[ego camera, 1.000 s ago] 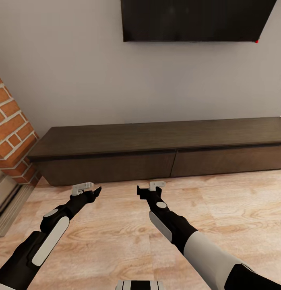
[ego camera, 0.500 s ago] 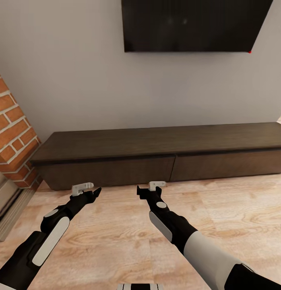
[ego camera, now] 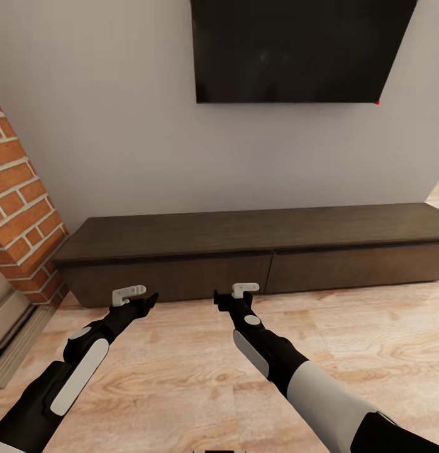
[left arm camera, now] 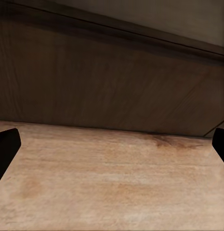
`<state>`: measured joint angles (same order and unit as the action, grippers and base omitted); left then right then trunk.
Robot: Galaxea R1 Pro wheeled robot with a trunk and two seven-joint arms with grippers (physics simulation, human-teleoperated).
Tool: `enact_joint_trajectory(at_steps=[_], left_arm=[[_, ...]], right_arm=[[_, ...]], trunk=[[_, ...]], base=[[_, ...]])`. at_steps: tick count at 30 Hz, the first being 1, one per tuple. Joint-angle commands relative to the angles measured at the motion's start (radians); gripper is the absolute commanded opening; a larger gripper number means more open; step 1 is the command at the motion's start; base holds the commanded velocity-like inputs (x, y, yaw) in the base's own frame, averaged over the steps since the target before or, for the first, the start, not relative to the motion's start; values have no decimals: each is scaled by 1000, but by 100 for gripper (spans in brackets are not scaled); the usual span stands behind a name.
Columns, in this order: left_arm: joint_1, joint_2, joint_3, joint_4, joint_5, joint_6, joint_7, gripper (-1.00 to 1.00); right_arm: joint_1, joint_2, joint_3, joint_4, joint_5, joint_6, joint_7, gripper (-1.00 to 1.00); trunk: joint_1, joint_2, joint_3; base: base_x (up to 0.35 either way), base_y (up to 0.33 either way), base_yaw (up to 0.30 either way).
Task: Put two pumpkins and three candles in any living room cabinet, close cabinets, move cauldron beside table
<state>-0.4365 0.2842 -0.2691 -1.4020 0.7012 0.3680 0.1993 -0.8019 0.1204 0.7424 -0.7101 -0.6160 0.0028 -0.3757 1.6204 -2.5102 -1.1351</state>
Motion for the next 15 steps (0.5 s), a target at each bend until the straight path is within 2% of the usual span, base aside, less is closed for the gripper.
enact_joint_trajectory(at_steps=[1, 15], left_arm=[[-1, 1, -3, -2, 11, 2, 10, 100], [-1, 1, -2, -2, 11, 2, 9, 100]], right_arm=[[-1, -1, 5, -1, -7, 0, -8, 100], [-1, -1, 5, -2, -8, 0, -8, 100]], trunk=[[-1, 0, 3], [-7, 3, 57]], base=[[0, 0, 0], [0, 0, 0]])
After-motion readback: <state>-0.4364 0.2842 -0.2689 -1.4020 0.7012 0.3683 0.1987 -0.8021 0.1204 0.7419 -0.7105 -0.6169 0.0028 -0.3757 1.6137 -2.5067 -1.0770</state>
